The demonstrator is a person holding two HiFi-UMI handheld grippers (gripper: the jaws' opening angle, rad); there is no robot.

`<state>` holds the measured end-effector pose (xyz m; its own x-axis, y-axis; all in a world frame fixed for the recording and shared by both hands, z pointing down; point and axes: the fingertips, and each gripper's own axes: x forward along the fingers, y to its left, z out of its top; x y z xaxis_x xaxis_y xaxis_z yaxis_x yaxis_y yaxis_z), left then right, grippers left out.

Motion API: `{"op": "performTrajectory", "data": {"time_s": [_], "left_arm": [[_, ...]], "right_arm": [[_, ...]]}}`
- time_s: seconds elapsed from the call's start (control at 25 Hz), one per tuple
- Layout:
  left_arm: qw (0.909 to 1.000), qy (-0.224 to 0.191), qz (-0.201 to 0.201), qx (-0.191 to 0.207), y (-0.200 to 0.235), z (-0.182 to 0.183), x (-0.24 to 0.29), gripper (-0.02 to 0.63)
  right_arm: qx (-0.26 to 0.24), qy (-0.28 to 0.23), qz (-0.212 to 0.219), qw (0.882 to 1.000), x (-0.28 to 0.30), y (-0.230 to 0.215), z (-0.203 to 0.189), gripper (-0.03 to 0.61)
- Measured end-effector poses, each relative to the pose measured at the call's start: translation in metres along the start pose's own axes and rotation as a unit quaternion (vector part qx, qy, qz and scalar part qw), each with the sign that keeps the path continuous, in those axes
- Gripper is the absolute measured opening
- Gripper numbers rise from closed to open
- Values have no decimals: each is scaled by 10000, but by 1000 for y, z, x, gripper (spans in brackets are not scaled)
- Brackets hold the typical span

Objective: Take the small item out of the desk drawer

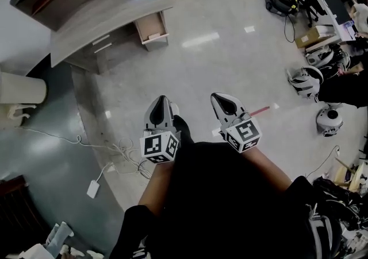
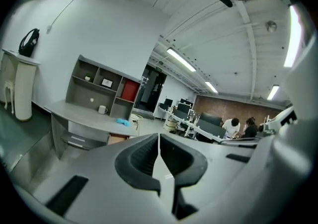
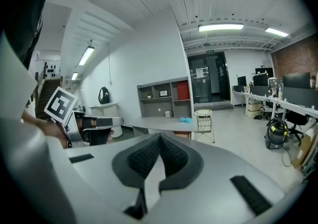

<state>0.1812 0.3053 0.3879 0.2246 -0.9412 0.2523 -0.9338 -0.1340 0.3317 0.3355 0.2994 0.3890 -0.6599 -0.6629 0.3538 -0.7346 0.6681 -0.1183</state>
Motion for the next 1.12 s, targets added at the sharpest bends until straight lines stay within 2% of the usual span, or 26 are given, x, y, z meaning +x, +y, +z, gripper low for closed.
{"op": "performTrajectory", "data": {"time_s": [0.12,0.44,0.64,0.8,1.12], "left_arm": [[9999,-74,-58,-50,26,29,35,15],[9997,-75,-185,153,86,81,99,15],[9998,66,-160,-12,132,89,129,15],[9995,85,-289,-33,152,96,146,15],[9996,-31,-256,-133,185,106,149,15]], "right_arm": [[-56,81,-50,9999,45,-9,26,0],[-83,101,-33,9999,148,-25,81,0],[-110,199,-12,9997,210,-25,102,0],[-141,207,13,9997,249,-21,114,0],[-156,300,49,9994,277,-5,116,0]]}}
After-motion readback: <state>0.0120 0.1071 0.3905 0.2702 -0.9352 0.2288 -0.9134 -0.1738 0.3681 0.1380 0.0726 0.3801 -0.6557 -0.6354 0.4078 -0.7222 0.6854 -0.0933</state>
